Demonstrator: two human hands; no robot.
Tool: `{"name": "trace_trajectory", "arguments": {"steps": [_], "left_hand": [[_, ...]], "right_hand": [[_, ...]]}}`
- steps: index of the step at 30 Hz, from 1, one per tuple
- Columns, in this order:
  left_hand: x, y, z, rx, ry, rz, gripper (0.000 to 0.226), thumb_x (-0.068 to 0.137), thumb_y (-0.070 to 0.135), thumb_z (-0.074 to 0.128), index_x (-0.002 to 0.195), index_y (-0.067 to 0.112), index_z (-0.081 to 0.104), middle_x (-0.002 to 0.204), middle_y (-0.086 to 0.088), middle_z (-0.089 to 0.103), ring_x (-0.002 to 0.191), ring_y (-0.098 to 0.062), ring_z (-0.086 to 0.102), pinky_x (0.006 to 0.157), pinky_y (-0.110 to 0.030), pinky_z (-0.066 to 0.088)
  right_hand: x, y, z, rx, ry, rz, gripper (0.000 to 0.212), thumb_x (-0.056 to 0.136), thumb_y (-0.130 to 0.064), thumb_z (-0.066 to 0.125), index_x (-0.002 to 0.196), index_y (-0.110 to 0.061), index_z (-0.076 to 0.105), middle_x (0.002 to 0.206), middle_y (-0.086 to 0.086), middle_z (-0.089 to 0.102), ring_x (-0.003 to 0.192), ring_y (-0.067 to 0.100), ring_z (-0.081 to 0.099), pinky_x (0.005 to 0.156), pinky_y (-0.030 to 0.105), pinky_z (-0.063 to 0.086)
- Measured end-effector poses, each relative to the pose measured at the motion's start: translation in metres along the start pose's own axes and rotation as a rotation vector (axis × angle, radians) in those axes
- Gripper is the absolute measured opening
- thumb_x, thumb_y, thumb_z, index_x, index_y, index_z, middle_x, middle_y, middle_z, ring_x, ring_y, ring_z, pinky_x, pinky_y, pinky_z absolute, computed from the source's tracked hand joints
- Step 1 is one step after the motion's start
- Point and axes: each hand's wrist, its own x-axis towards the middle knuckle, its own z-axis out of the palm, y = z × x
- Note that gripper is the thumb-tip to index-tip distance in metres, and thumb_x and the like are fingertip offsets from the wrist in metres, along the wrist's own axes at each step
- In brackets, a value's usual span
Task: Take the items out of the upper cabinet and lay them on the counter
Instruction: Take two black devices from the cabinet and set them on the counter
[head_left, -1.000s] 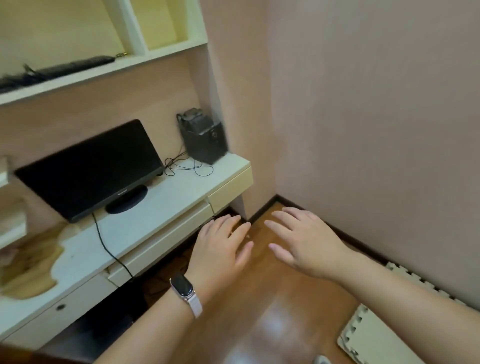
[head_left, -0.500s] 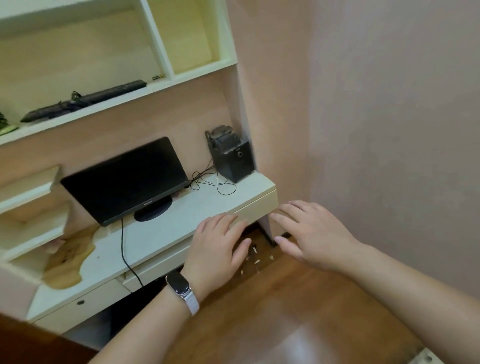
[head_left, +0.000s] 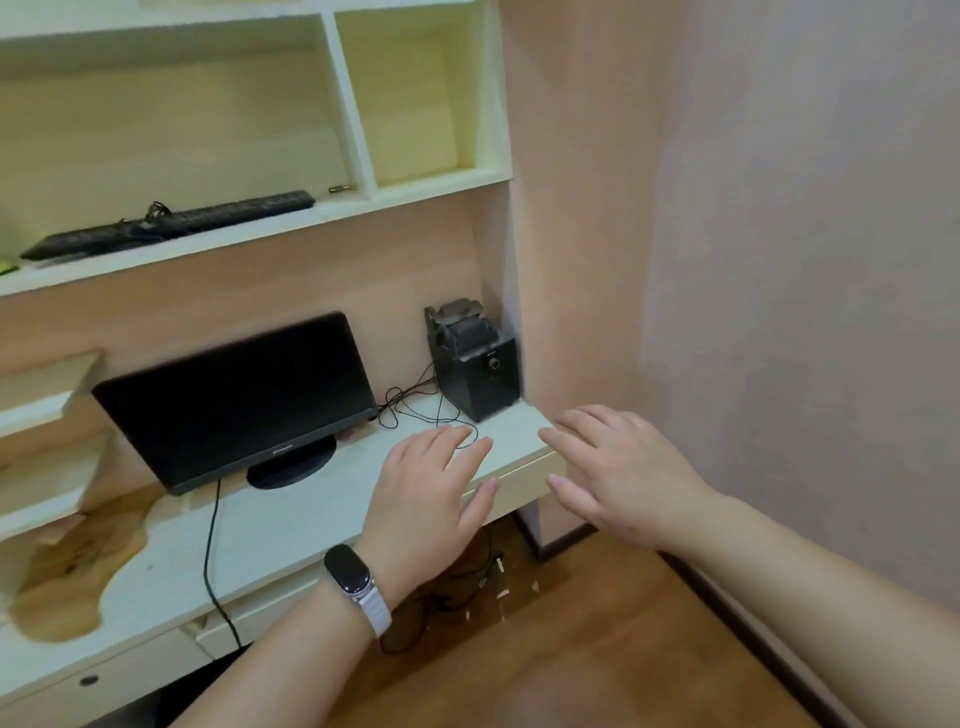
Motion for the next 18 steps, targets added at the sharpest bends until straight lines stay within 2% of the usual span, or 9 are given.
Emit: {"name": "trace_trajectory", "arguments": {"steps": [6, 12, 18], "left_hand": [[0.077, -0.058, 0.017, -0.029, 0.103, 0.017, 0.044, 0.094, 0.049, 0.042, 0.129, 0.027, 0.059, 0.130, 0.005, 0.059, 0.124, -0.017, 0.051, 0.103, -0.035, 0.036], [0.142, -0.121, 0.034, -0.080, 0.207, 0.077, 0.042, 0.092, 0.044, 0.049, 0.125, 0.022, 0.063, 0.128, 0.001, 0.061, 0.122, -0.019, 0.052, 0.101, -0.036, 0.037], [0.185, -0.162, 0.041, -0.128, 0.286, 0.073, 0.040, 0.091, 0.042, 0.052, 0.122, 0.020, 0.064, 0.123, 0.002, 0.062, 0.117, -0.020, 0.054, 0.095, -0.036, 0.041]], "right_hand": [[0.085, 0.017, -0.003, -0.101, -0.021, 0.007, 0.051, 0.095, -0.053, 0.038, 0.130, -0.022, 0.059, 0.126, 0.000, 0.063, 0.116, 0.022, 0.058, 0.093, 0.039, 0.049], [0.169, 0.033, 0.011, -0.168, 0.044, 0.038, 0.050, 0.091, -0.050, 0.043, 0.124, -0.018, 0.063, 0.118, 0.004, 0.066, 0.107, 0.026, 0.060, 0.083, 0.038, 0.052], [0.234, 0.050, 0.018, -0.164, 0.121, 0.057, 0.049, 0.092, -0.048, 0.043, 0.124, -0.017, 0.062, 0.118, 0.004, 0.065, 0.106, 0.027, 0.059, 0.082, 0.040, 0.051]]}}
